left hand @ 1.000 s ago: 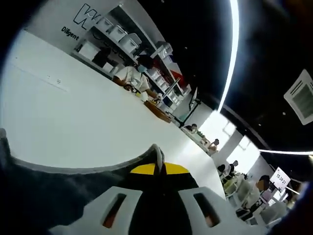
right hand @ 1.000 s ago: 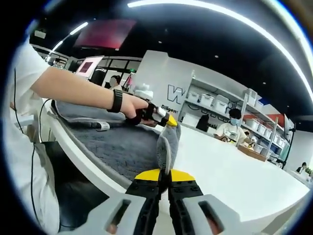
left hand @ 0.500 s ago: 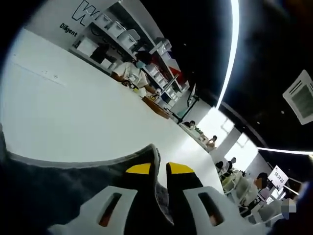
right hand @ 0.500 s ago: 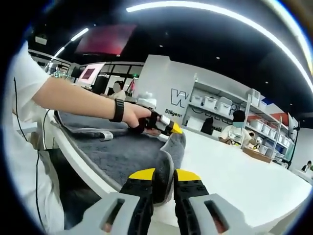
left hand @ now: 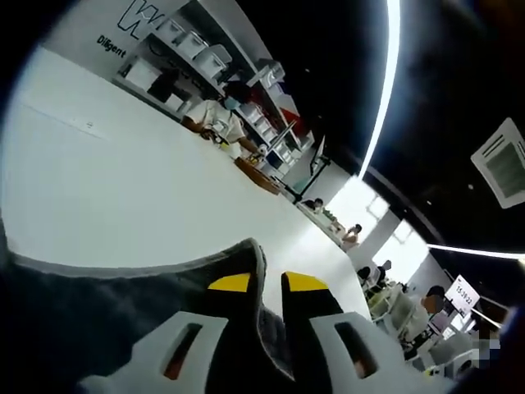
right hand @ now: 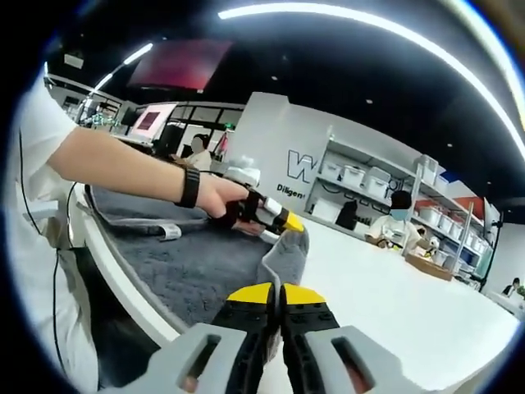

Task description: Open the folded towel by lifting each exposed corner and separating the folded layers until the towel lies flat within the target outline without major curled edges

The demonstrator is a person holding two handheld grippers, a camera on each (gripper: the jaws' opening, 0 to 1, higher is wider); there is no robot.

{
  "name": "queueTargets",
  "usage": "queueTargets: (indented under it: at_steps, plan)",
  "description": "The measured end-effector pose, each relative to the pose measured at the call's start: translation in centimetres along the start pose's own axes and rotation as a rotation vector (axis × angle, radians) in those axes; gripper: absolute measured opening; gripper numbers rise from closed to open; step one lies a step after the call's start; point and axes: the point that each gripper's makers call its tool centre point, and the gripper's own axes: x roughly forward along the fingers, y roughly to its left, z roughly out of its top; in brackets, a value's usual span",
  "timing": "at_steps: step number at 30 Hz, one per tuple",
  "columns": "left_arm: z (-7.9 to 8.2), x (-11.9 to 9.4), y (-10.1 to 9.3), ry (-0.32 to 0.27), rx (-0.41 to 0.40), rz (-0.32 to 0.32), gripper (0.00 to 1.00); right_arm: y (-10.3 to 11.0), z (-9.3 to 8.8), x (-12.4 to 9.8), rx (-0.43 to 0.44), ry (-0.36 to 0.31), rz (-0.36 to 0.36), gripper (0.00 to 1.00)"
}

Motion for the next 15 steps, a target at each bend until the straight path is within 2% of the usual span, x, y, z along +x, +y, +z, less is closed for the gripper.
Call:
queueTargets:
  at_steps: [6, 9, 11, 15]
  plan:
    - [-1.0, 0.0, -0.3, 0.037, -0.012, -0.015, 0.20, -1.4, -0.9, -0.6, 0.015, 0.011, -0.056, 0.00]
    - [-1.7, 0.0, -0.9, 0.081, -0.053, -0.057, 0.25, -2.2, -1.2, -1.1, 0.026, 0.007, -0.097, 0.00]
    - [-1.8, 0.1, -1.1, 0.082, -0.063, -0.069, 0.26, -2.4, -1.3, -1.2, 0.027, 0.011, -0.099, 0.00]
    - [-0.8, 0.5, -1.6, 0.059, -0.068, -0.103, 0.25, -3.1, -1.6, -1.8, 0.012, 0.020, -0.147, 0.00]
